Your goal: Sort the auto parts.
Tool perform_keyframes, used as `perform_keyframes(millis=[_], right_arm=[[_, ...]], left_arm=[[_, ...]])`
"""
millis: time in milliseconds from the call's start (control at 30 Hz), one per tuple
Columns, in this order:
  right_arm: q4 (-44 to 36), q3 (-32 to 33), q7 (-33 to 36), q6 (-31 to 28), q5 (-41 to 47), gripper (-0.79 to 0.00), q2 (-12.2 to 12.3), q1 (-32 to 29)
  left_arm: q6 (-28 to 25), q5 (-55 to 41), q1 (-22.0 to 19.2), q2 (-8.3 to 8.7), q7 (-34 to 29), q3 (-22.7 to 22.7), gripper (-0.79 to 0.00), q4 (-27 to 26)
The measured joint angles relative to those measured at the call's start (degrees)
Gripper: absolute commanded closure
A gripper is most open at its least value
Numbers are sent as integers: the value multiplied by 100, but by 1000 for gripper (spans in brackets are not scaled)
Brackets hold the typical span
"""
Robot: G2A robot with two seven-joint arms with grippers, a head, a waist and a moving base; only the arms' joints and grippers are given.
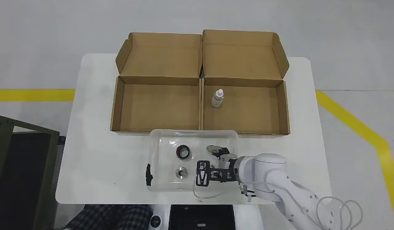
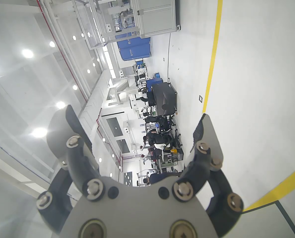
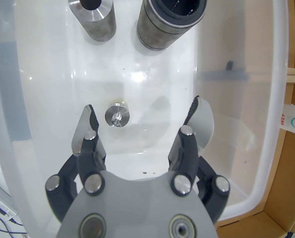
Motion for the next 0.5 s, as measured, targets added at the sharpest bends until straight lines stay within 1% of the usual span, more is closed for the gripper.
perform_keyframes(millis=[33, 100, 200, 300, 333, 367, 433, 500], right_arm=[[21, -20, 19, -5, 9, -496, -2, 13], [69, -66, 70, -19, 33, -394, -8, 42], [128, -133, 142, -34, 79, -339, -16, 83], [174, -193, 217, -60, 137, -231, -23, 119], [185, -209, 239, -68, 157, -188, -24, 129], [197, -228, 267, -83, 187, -108, -25, 142], [212, -251, 305, -101, 236, -12, -27, 161], [219, -270, 332, -117, 297, 0, -27, 180]], left_arm=[[0, 0, 0, 0, 0, 0, -785, 0], [0, 0, 0, 0, 0, 0, -785, 0], [0, 0, 0, 0, 0, 0, -785, 0], [0, 0, 0, 0, 0, 0, -785, 0], [0, 0, 0, 0, 0, 0, -785, 0], [0, 0, 0, 0, 0, 0, -785, 0], [0, 0, 0, 0, 0, 0, -785, 0], [0, 0, 0, 0, 0, 0, -785, 0]])
